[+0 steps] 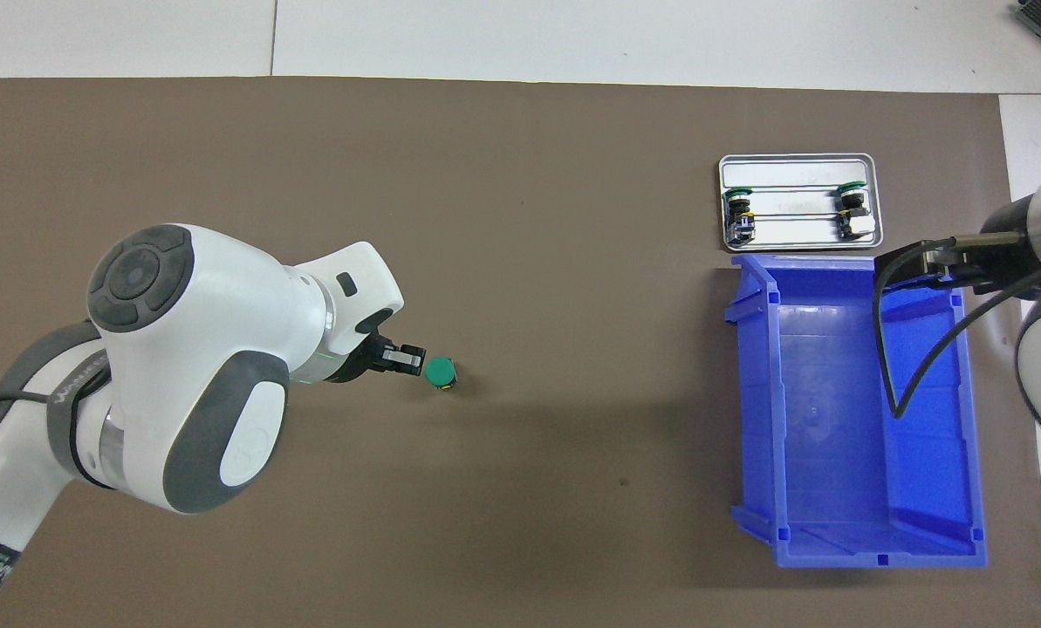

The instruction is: Place and press button with both arms

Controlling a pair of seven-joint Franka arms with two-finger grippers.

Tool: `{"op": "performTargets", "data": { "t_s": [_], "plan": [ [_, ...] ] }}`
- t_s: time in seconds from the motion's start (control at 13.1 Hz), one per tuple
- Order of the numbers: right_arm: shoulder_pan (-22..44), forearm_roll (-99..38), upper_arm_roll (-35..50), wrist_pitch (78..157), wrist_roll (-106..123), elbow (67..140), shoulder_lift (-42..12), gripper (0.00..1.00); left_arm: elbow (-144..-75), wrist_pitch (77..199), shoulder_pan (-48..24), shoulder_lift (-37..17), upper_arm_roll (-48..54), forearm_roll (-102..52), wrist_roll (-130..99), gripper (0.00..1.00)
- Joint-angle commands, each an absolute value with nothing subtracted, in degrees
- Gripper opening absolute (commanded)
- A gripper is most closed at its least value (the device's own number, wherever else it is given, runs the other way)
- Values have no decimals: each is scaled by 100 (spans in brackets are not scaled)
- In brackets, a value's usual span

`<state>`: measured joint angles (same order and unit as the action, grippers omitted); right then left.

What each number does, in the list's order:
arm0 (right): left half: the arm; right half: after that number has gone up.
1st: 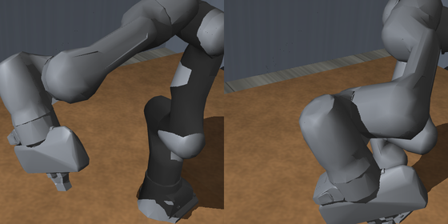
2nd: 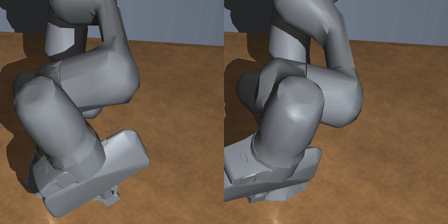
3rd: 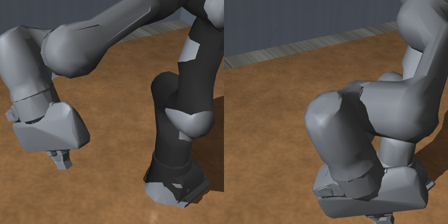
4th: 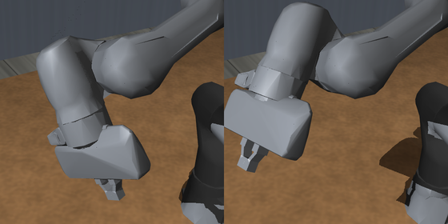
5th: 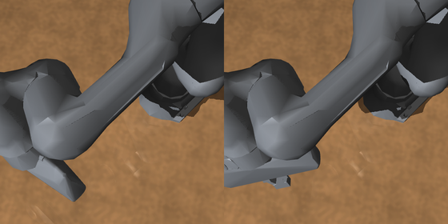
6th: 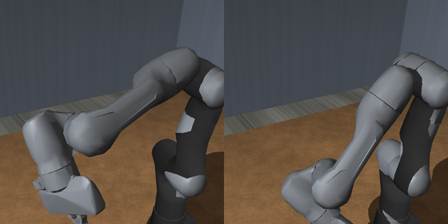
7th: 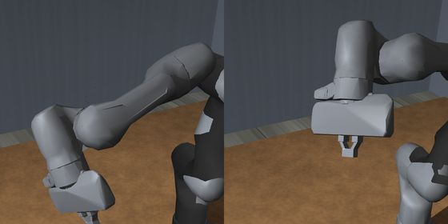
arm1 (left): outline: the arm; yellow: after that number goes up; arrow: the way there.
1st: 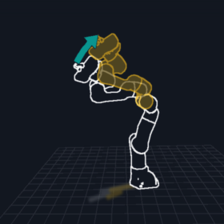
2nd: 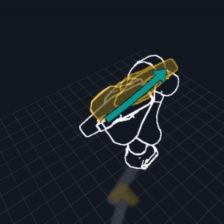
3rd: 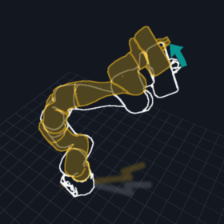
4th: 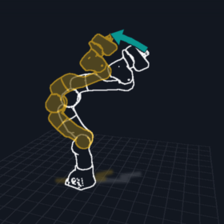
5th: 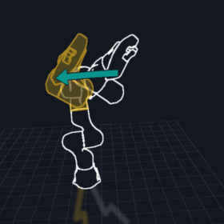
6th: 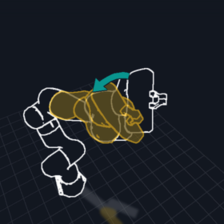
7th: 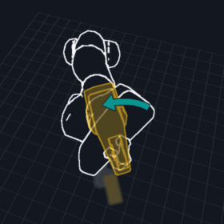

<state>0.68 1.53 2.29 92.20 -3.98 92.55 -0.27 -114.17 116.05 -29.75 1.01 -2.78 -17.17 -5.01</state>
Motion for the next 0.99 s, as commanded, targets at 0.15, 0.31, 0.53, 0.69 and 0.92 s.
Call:
{"op": "performTargets", "data": {
  "t_s": [0.15,0.31,0.53,0.69,0.92],
  "plan": [
    [18,53,246,9158,-273,9237,-26,100,-11602,11874,-3322,176,-299,-750,-1940,0],
    [-9,53,246,9158,-272,9237,-26,100,-11567,11883,-3418,36,-299,-686,-2354,0],
    [17,53,246,9158,-272,9237,-18,100,-11549,11962,-3507,-53,-299,-624,-2689,0],
    [26,53,246,9158,-272,9237,-26,100,-11636,12329,-3507,-166,-299,-624,-2716,0],
    [18,53,246,9158,-272,9237,-26,100,-11830,12700,-3594,-272,-299,-624,-2725,0]
  ]
}}
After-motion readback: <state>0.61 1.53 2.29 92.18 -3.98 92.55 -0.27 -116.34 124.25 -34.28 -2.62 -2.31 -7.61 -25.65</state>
